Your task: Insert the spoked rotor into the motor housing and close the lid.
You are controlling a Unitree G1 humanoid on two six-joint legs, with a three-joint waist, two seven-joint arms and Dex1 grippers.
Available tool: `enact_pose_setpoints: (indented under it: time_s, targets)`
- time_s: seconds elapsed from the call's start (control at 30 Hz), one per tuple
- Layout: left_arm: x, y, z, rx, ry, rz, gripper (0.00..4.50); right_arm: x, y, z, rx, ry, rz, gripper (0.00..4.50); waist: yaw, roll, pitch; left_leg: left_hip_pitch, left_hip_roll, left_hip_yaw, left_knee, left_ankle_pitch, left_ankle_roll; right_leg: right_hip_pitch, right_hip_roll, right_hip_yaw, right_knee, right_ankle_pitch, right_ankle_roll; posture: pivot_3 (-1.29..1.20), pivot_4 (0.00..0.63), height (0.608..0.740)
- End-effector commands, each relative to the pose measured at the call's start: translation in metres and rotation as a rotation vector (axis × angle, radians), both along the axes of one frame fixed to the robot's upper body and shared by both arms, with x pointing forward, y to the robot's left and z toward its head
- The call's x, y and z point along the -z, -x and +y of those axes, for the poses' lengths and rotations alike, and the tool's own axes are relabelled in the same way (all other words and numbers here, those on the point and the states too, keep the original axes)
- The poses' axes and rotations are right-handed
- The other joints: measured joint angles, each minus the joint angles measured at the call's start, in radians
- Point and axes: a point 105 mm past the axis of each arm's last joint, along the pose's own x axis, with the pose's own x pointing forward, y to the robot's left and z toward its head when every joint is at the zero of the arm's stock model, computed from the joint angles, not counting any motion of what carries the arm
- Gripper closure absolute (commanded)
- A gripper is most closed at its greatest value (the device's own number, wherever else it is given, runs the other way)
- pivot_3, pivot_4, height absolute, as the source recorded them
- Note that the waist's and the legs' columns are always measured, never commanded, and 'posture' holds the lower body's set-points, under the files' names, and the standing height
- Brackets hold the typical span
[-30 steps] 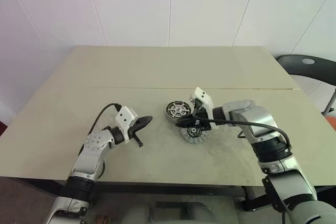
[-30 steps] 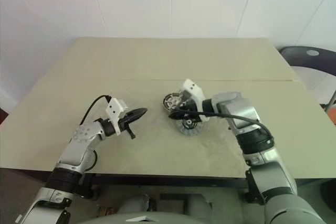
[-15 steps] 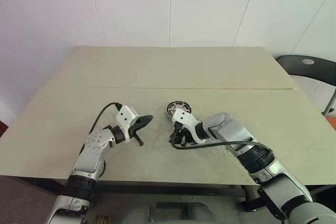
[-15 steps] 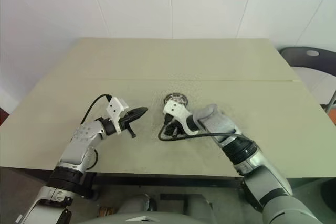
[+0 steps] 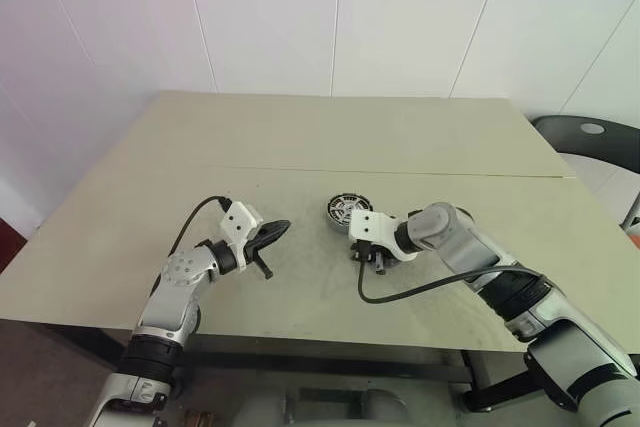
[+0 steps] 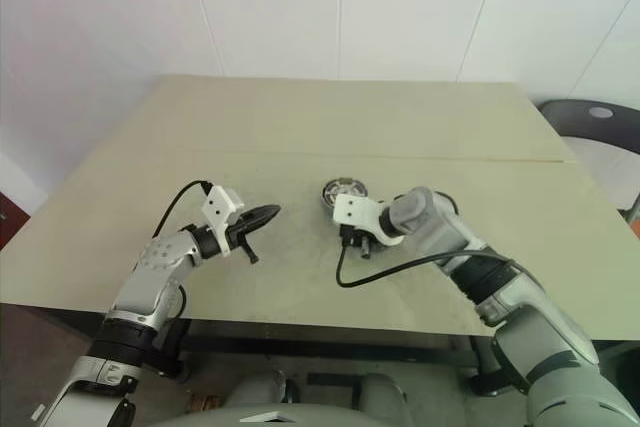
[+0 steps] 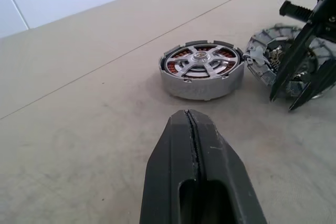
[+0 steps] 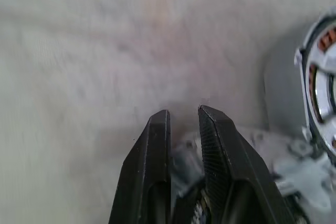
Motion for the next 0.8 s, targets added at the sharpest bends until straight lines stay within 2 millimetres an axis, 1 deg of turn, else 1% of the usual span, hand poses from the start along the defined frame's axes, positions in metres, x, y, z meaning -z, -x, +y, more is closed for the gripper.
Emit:
enact_pose_setpoints:
  time_s: [0.03, 0.1, 0.17, 0.3, 0.47, 0.53, 0.63, 0.8]
  targets:
    - [-0.014, -0.004, 0.001, 0.002, 0.0, -0.056, 4.5, 0.012, 0.001, -0.027, 0.08, 0.043, 0.068, 3.59, 0.001, 0.0, 0.0, -0.001, -0.001, 0.0, 0.0, -0.001, 0.001, -0.001, -0.001, -0.001, 0.0, 0.0, 0.0, 0.0, 0.0, 0.74]
    - [-0.014, -0.004, 0.001, 0.004, -0.001, -0.057, 4.5, 0.004, 0.001, -0.018, 0.095, -0.043, 0.092, 3.59, 0.002, 0.0, 0.0, -0.003, -0.001, 0.0, 0.0, -0.002, 0.004, -0.003, -0.003, -0.001, 0.0, 0.0, 0.001, 0.0, 0.0, 0.74]
    - [-0.014, -0.004, 0.001, 0.005, -0.002, -0.058, 4.5, -0.001, -0.002, -0.016, 0.119, -0.07, 0.093, 3.59, 0.001, 0.0, 0.0, -0.005, -0.002, 0.001, -0.001, -0.001, 0.006, -0.005, -0.003, -0.001, 0.0, 0.0, 0.001, 0.0, 0.0, 0.74]
    - [-0.015, -0.004, 0.002, 0.007, -0.005, -0.059, 4.5, 0.001, -0.022, -0.039, 0.162, 0.062, -0.032, 3.59, -0.002, 0.001, 0.0, -0.008, -0.002, 0.001, -0.001, -0.002, 0.005, -0.006, -0.004, -0.002, 0.001, 0.0, 0.001, 0.0, 0.0, 0.74]
    - [-0.015, -0.004, 0.001, 0.008, -0.009, -0.059, 4.5, -0.017, -0.037, -0.046, 0.177, 0.061, -0.105, 3.59, -0.002, 0.001, 0.0, -0.005, -0.002, 0.002, 0.001, -0.003, 0.004, -0.006, -0.011, -0.009, 0.0, 0.001, 0.0, 0.0, 0.0, 0.74]
    - [-0.015, -0.004, 0.001, 0.009, -0.008, -0.059, 4.5, -0.022, -0.039, -0.046, 0.176, 0.051, -0.11, 3.59, -0.002, 0.002, 0.001, -0.005, -0.002, 0.003, 0.001, -0.003, 0.004, -0.006, -0.012, -0.01, 0.0, 0.001, 0.001, 0.0, 0.0, 0.74]
    - [-0.014, -0.004, 0.0, 0.01, -0.009, -0.056, 4.5, -0.028, -0.036, -0.041, 0.161, -0.007, -0.082, 3.59, -0.002, 0.002, 0.001, -0.006, -0.002, 0.004, 0.0, -0.002, 0.004, -0.007, -0.012, -0.011, 0.0, 0.002, 0.002, 0.0, 0.0, 0.74]
    - [-0.013, -0.003, 0.0, 0.008, -0.01, -0.053, 4.5, -0.038, -0.035, -0.036, 0.159, -0.09, -0.058, 3.59, -0.005, 0.002, 0.001, -0.015, 0.001, 0.004, 0.0, -0.001, 0.008, -0.013, -0.009, -0.011, 0.001, 0.004, 0.005, 0.0, 0.0, 0.74]
